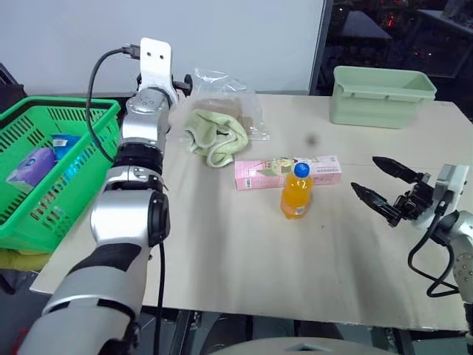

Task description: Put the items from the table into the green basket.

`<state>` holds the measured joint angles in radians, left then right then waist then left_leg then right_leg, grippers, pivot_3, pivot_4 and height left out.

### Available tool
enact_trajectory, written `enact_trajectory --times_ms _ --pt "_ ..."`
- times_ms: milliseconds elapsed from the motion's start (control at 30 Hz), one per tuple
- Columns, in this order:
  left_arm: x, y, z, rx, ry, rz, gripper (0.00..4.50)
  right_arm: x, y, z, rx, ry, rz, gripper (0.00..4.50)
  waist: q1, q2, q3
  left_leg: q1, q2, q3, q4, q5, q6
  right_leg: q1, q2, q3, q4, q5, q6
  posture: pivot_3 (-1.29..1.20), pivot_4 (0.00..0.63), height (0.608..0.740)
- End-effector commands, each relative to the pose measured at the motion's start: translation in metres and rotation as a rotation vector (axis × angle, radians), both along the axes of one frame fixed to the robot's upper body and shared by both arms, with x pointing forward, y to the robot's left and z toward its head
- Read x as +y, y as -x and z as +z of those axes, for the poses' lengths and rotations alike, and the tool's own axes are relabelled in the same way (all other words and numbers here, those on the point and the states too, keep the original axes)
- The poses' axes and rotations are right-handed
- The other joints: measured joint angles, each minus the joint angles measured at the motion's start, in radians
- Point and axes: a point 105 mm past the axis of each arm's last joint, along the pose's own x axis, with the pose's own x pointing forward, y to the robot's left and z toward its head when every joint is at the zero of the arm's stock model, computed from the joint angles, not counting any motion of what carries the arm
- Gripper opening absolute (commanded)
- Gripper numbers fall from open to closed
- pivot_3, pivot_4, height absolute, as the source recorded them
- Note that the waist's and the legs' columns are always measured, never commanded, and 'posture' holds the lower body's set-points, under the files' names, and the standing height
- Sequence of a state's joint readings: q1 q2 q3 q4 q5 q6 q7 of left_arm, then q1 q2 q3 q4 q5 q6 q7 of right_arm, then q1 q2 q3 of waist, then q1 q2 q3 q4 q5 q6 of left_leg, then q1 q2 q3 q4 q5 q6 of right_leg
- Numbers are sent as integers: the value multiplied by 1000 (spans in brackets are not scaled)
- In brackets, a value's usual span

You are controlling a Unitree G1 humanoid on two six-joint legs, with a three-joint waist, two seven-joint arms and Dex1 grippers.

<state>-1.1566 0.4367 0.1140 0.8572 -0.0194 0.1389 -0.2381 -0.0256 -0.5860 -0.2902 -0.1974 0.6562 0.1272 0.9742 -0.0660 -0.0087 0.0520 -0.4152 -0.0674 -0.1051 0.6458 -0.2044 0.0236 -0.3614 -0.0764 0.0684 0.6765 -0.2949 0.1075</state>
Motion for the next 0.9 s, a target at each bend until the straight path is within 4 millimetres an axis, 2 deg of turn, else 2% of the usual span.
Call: enact_trajectory --times_ms 33,100,167,300,433,567,633,733,900 --pt "-62 35 15 -122 -76 -379 4250 0 7 8 -42 34 6 4500 -2 1 -1 0 0 0 0 0 0 0 0 0 0 0 0 -110 0 740" --pt "-78 65 -3 -93 -78 -547 4250 0 10 2 -25 56 8 4500 -10 4 -3 0 0 2 -2 0 0 0 -1 1 -1 0 0 -116 0 740" --pt "-81 91 -22 -33 -70 -642 4250 0 15 -3 -4 74 17 4500 -25 5 -3 1 1 3 -4 0 0 -2 -2 2 -1 0 -1 -123 0 740" --pt "-67 132 -62 134 -75 -725 4250 2 23 -15 44 104 29 4500 -55 8 -5 2 3 2 -4 0 0 -3 2 4 1 0 -5 -119 0 740" --pt "-65 162 -87 235 -125 -801 4250 1 31 -24 111 105 60 4500 -50 9 -6 7 4 -1 -4 0 -1 1 4 4 1 2 -8 -115 1 740" --pt "-75 182 -107 290 -101 -866 4250 -5 40 -32 160 150 81 4500 -28 9 -6 17 4 -1 -6 -2 -5 13 4 4 -7 1 -10 -118 4 740" --pt "-81 189 -116 317 -90 -890 4388 -11 39 -30 156 157 59 4500 -21 9 -7 19 5 -1 -8 -3 -6 17 4 3 -13 1 -13 -124 2 740" --pt "-90 185 -129 314 -119 -859 4388 -16 40 -31 157 174 39 4500 -12 11 -8 18 5 0 -9 -2 -6 17 3 3 -14 1 -13 -129 2 740" --pt "-121 186 -153 351 -119 -952 4388 -18 45 -27 132 163 19 4500 -3 11 -8 18 5 1 -9 -2 -5 16 4 3 -15 3 -10 -178 0 740"
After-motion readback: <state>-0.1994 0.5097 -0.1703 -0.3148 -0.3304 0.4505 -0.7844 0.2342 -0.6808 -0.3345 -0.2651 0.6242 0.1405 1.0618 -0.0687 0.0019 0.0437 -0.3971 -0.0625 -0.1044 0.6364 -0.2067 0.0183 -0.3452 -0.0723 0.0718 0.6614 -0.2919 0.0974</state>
